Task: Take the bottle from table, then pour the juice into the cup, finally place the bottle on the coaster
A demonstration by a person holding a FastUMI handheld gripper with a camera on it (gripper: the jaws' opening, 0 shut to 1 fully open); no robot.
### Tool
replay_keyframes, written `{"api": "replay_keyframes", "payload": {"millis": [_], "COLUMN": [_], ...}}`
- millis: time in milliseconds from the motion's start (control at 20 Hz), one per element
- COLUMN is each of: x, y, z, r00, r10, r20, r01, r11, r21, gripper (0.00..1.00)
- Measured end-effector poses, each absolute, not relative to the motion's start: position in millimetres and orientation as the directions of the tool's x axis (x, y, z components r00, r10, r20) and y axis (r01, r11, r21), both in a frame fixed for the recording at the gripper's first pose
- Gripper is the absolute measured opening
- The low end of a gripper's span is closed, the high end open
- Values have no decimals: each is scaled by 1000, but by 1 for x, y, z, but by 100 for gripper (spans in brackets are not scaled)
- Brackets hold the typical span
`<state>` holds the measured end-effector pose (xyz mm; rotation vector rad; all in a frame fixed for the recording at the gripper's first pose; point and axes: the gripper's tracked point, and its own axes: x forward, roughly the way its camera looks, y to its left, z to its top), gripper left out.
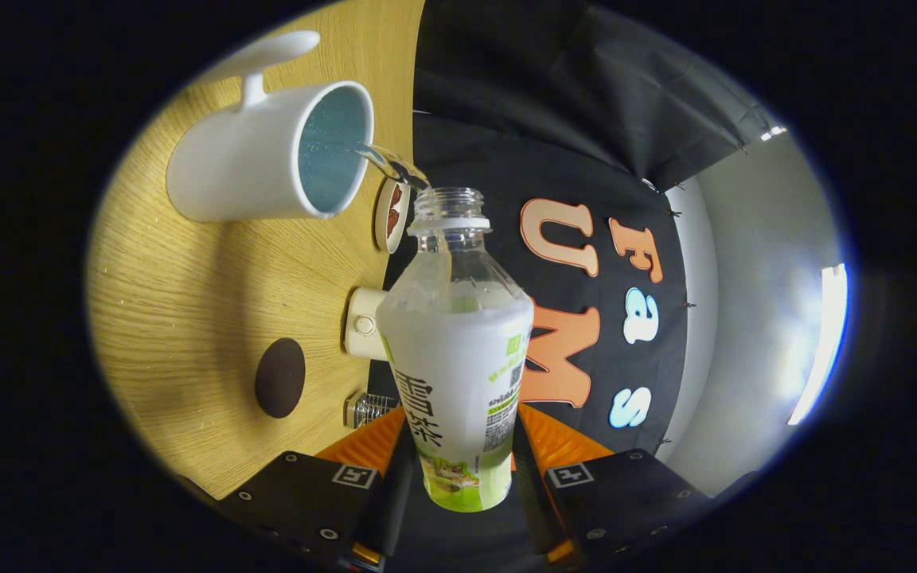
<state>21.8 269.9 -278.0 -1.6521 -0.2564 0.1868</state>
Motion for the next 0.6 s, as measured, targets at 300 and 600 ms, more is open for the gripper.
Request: {"api": "replay_keyframes", "payload": {"millis": [300, 600], "x": [20, 22], "y": [268, 264], "z": [-279, -272], "r00": [956, 956], "r10": [292, 292], "r20": [32, 45], "r01": [71, 86], "r11": [-122, -130], "r21": [-990, -988], "gripper": [63, 63]}}
